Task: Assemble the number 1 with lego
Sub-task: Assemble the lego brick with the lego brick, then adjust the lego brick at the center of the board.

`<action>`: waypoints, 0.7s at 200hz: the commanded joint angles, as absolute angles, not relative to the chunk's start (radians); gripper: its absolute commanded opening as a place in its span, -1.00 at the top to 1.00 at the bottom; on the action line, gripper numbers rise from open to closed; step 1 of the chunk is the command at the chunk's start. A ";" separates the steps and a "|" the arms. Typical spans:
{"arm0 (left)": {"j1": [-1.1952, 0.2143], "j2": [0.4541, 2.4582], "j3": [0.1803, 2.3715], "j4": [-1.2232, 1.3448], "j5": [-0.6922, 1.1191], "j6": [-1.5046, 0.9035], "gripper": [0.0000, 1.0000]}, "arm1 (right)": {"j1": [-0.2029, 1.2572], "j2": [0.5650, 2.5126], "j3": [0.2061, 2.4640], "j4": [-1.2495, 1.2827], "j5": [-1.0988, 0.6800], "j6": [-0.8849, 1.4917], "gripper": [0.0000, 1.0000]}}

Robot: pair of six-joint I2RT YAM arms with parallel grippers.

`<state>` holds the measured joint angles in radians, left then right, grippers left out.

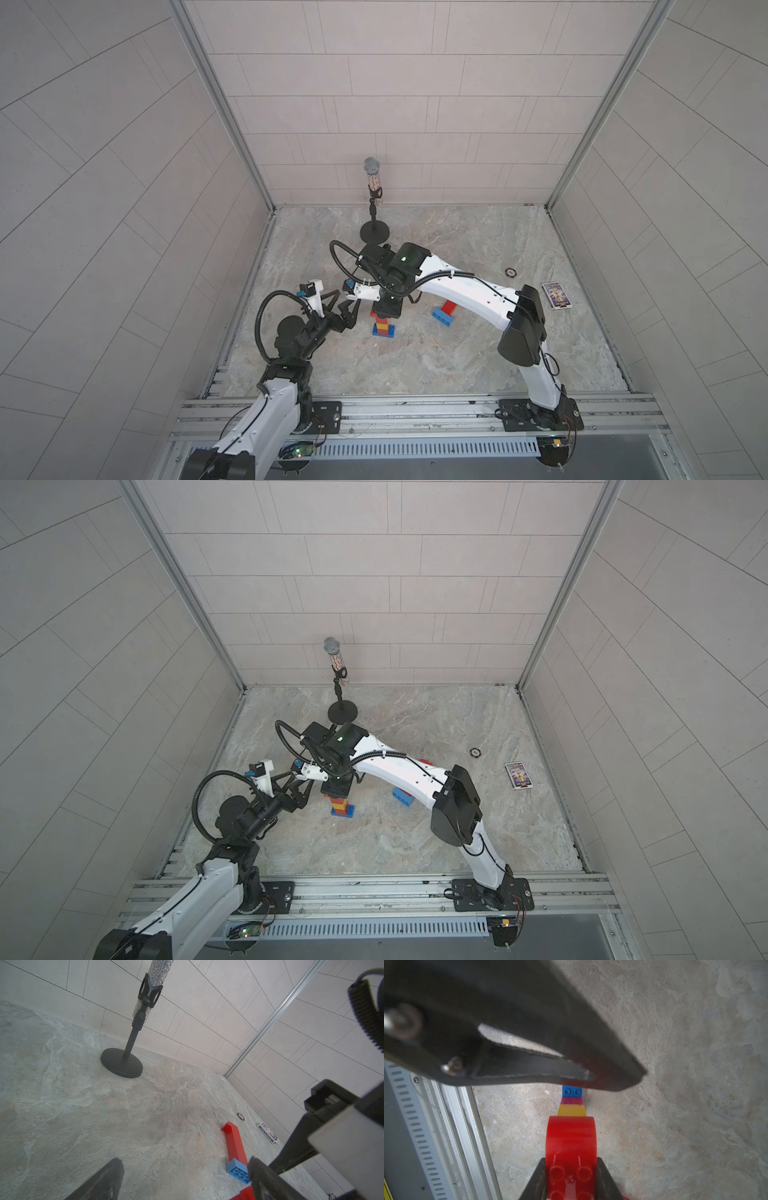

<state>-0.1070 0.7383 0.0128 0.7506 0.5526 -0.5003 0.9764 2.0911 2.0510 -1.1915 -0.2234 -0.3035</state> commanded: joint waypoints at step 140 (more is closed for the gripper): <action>-0.103 0.731 0.040 0.775 0.554 -0.499 -1.00 | 0.963 2.076 1.867 -1.053 -0.170 -0.288 -0.99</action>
<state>-0.0967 0.7460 0.0128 0.7300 0.5186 -0.5007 0.9646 2.0697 1.8454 -1.0817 -0.1936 -0.2939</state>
